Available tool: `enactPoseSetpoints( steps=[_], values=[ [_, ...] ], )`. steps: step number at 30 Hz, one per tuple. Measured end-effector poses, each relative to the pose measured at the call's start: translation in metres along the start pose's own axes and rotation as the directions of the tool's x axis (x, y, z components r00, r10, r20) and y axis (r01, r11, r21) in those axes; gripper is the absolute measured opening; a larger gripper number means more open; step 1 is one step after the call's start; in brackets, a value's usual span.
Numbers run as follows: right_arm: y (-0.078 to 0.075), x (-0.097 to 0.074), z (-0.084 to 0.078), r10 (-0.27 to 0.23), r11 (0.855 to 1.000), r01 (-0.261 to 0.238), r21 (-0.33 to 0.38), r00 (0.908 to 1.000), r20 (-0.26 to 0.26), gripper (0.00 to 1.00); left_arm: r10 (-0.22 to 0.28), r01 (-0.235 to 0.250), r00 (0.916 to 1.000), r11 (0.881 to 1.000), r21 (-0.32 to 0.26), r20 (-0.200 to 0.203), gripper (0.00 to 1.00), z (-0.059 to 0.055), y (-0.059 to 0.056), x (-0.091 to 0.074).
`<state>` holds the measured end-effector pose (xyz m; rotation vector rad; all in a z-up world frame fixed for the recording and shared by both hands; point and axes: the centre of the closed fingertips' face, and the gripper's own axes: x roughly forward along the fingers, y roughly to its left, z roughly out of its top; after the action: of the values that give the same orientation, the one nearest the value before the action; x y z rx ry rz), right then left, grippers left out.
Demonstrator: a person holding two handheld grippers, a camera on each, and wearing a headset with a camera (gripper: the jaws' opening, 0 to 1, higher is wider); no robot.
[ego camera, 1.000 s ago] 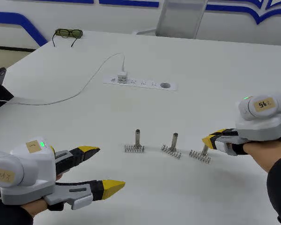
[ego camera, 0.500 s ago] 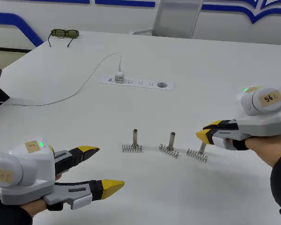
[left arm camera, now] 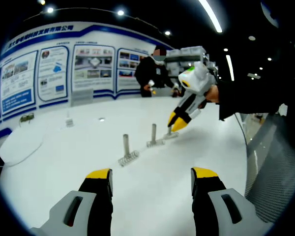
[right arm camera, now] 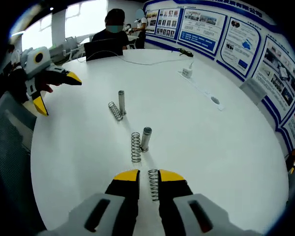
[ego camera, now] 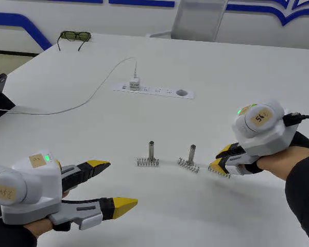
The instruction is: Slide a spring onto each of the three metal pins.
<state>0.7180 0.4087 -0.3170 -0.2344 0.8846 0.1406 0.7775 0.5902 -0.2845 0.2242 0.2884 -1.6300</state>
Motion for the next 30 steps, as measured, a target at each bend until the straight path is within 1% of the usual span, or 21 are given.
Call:
enactPoseSetpoints(
  steps=[4,10,16,21,27,30],
  values=[
    [-0.002,0.007,-0.003,0.006,1.000,-0.007,-0.025,0.9992,-0.041,0.15,0.003,-0.003,1.0000,1.000,-0.001,-0.003,0.65,-0.001,0.000,-0.001],
    [-0.002,0.017,-0.009,0.022,0.998,-0.028,-0.064,0.9952,-0.095,0.15,0.007,-0.007,1.0000,1.000,-0.006,-0.006,0.65,-0.003,0.000,-0.003],
    [-0.001,0.023,-0.011,0.027,0.995,-0.038,-0.088,0.9916,-0.126,0.15,0.008,-0.008,0.9999,1.000,-0.011,-0.010,0.65,-0.006,0.000,-0.003],
    [-0.001,0.026,-0.016,0.020,0.993,-0.039,-0.114,0.9873,-0.157,0.15,0.007,-0.007,0.9999,1.000,-0.014,-0.007,0.65,-0.007,0.001,-0.003],
    [0.001,0.028,-0.020,0.025,0.993,-0.046,-0.111,0.9839,-0.177,0.14,0.006,-0.007,0.9999,1.000,-0.020,-0.008,0.64,-0.009,0.002,-0.004],
    [0.002,0.029,-0.020,0.028,0.993,-0.047,-0.105,0.9835,-0.179,0.13,0.005,-0.006,1.0000,1.000,-0.021,-0.005,0.64,-0.009,0.002,-0.003]
  ],
)
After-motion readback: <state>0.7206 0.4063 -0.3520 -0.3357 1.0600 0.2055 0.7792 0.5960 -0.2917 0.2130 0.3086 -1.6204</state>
